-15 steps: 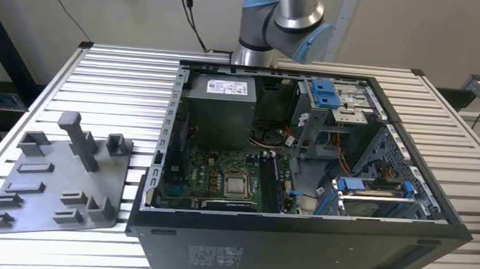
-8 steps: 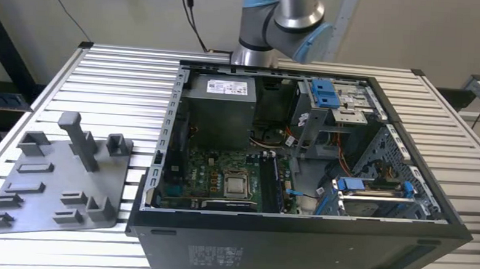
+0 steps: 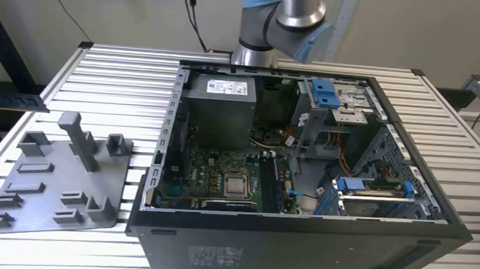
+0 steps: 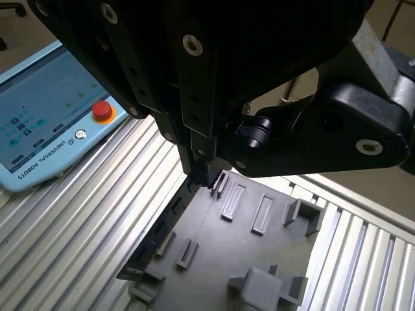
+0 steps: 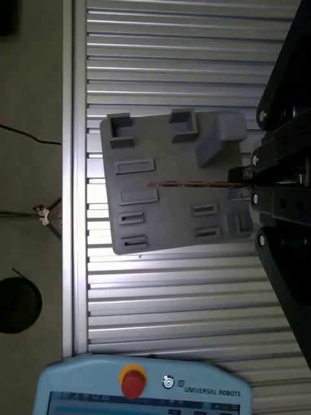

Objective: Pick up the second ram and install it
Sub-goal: 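Pick up the second ram and move it above second insertion slot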

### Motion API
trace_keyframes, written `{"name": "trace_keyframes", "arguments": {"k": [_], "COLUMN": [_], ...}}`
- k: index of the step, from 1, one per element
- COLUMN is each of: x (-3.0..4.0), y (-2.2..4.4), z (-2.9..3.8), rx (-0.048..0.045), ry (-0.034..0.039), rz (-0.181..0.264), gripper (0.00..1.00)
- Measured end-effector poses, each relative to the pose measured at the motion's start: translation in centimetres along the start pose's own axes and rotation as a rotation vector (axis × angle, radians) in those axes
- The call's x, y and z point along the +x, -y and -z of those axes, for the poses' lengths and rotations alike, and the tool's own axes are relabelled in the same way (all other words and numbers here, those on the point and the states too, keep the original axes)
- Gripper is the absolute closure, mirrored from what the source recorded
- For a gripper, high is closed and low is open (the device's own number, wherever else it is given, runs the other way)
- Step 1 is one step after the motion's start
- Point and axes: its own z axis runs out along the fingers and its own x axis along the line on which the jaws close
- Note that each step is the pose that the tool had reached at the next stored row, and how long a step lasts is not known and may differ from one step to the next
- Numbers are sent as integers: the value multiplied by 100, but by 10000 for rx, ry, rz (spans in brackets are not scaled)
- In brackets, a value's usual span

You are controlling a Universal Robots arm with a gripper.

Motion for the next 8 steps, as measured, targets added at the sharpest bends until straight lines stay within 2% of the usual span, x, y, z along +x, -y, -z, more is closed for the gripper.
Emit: {"name": "trace_keyframes", "arguments": {"k": [8], "x": [-7], "y": [216], "z": [-5], "rx": [0], "ry": [0], "rz": [0], "gripper": [85]}}
